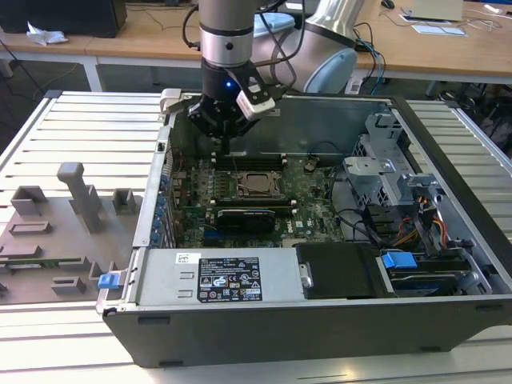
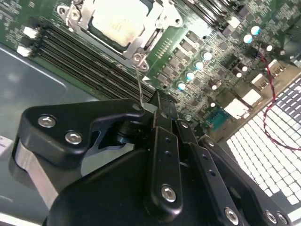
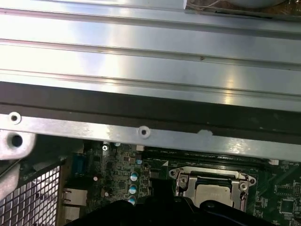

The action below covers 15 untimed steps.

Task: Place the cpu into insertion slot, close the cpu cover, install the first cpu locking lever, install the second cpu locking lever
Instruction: 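Install the first cpu locking lever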

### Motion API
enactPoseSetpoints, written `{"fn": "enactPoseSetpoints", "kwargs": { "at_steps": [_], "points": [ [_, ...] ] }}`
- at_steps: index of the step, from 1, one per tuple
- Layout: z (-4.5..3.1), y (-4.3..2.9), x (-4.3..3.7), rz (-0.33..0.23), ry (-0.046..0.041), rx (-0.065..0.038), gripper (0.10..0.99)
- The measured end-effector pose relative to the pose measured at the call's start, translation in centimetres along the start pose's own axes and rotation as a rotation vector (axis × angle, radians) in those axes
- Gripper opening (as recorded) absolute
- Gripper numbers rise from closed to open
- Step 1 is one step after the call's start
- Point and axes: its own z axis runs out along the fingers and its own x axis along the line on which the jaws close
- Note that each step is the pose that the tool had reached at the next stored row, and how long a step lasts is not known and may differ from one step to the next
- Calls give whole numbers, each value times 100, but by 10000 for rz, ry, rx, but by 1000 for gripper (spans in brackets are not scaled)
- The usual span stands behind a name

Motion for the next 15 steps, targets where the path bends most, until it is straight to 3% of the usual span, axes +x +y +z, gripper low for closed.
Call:
{"fn": "enactPoseSetpoints", "kwargs": {
  "at_steps": [3,6,15],
  "points": [
    [1,-7,-79,-2,48,-14,106],
    [8,-17,-209,-1,150,-35,106],
    [141,-23,-286,11,285,-85,106]
  ]
}}
